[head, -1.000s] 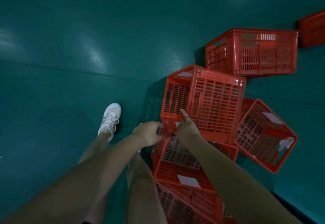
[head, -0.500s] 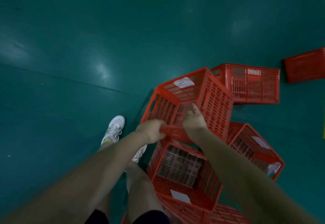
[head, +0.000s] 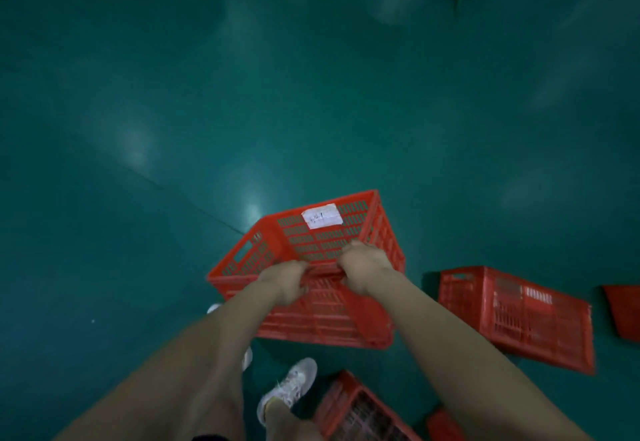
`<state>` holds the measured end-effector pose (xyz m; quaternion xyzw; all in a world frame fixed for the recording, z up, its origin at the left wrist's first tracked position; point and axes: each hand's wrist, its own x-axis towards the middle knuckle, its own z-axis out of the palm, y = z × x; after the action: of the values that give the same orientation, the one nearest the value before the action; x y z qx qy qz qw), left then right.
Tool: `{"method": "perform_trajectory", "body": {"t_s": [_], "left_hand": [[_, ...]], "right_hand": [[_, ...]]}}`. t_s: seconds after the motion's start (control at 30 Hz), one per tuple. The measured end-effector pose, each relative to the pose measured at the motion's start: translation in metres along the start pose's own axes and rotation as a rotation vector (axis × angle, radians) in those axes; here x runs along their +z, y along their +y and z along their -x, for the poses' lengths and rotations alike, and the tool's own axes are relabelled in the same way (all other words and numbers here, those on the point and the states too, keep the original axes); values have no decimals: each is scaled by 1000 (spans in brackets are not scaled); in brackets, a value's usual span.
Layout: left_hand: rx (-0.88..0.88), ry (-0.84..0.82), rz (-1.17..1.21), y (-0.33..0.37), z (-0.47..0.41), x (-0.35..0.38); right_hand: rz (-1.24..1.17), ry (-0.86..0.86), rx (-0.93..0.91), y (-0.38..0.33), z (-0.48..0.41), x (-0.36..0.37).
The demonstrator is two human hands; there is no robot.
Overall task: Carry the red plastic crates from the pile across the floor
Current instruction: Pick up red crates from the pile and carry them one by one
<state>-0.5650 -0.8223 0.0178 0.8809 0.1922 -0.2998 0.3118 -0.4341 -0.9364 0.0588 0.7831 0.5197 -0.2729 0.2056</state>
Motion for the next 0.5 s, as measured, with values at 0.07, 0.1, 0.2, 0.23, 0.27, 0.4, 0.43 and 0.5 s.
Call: {"method": "perform_trajectory", "body": {"t_s": [0.07, 0.1, 0.2, 0.23, 0.27, 0.4, 0.43, 0.5], "left_hand": [[-48, 69, -21, -28, 13, -25], [-66, 98, -37, -41, 19, -38], [-86, 167, -69, -77, 36, -81], [-86, 188, -84, -91, 42, -96], [-86, 206, -98, -103, 50, -111], [-43, 229, -144, -147, 73, -163], [-31, 238, -164, -156, 78, -176], [-6, 281, -187, -171, 87, -202]], "right_hand": [[-29, 23, -19, -20, -14, -37], [-27, 35, -33, -30, -20, -54], [5, 64, -64, -61, -41, -106], [15, 72, -71, -73, -47, -123], [29, 81, -73, -85, -53, -140], [83, 108, -70, -127, -70, -203], [93, 123, -65, -137, -74, -217], [106, 162, -61, -158, -84, -242]]}}
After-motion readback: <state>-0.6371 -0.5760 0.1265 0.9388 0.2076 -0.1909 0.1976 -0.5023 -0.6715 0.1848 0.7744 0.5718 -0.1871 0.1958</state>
